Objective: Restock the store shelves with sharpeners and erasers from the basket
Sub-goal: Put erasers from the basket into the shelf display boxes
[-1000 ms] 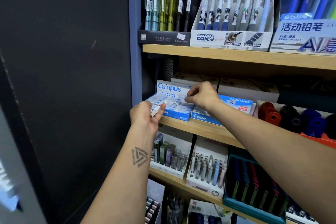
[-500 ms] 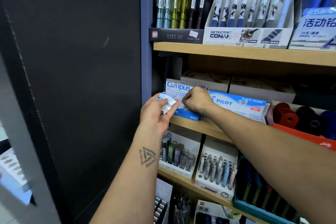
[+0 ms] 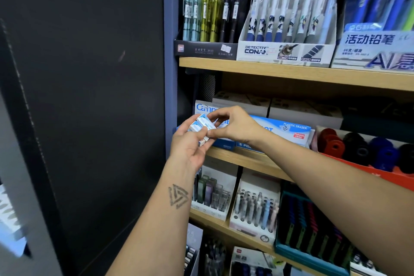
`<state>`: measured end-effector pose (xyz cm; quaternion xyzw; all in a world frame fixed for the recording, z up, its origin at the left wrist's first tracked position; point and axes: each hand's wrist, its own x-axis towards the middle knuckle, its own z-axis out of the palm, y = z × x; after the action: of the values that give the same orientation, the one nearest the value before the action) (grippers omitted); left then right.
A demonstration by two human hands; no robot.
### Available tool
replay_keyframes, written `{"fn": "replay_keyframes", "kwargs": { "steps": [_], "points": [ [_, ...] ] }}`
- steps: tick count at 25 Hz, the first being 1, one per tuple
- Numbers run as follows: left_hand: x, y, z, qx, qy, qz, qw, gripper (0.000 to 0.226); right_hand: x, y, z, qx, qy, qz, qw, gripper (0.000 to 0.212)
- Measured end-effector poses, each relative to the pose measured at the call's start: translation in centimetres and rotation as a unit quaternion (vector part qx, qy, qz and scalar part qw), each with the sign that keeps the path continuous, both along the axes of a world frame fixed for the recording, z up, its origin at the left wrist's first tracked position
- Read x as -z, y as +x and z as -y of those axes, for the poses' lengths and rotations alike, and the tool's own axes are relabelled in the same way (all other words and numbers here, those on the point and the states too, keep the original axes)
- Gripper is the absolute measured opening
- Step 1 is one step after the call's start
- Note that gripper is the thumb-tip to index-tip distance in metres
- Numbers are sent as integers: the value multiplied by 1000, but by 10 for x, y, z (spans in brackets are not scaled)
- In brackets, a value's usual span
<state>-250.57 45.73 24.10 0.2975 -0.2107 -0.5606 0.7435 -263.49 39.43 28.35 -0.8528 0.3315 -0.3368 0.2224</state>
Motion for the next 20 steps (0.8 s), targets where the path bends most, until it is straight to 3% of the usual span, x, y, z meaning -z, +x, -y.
{"fn": "replay_keyframes", "kwargs": {
  "steps": [4, 7, 10, 13, 17, 20],
  "points": [
    [-2, -3, 0, 0, 6, 21, 1000, 50, -4, 1, -1, -38, 5, -22, 999, 58],
    [-3, -3, -1, -2, 19, 24, 1000, 50, -4, 3, 3, -30, 21, -15, 999, 45],
    [-3, -3, -1, -4, 41, 15, 999, 46, -1, 7, 8, 31, 110, 135, 984, 24],
    [-3, 1, -3, -14, 46, 0, 999, 44, 5, 10, 9, 43, 196, 255, 946, 19],
    [-3, 7, -2, -61, 58, 9, 996, 37, 10, 1, 12, -10, 170, 186, 968, 33],
    [-2, 8, 0, -86, 70, 29, 993, 34, 6, -5, 11, 4, 101, 87, 991, 23]
  ]
}}
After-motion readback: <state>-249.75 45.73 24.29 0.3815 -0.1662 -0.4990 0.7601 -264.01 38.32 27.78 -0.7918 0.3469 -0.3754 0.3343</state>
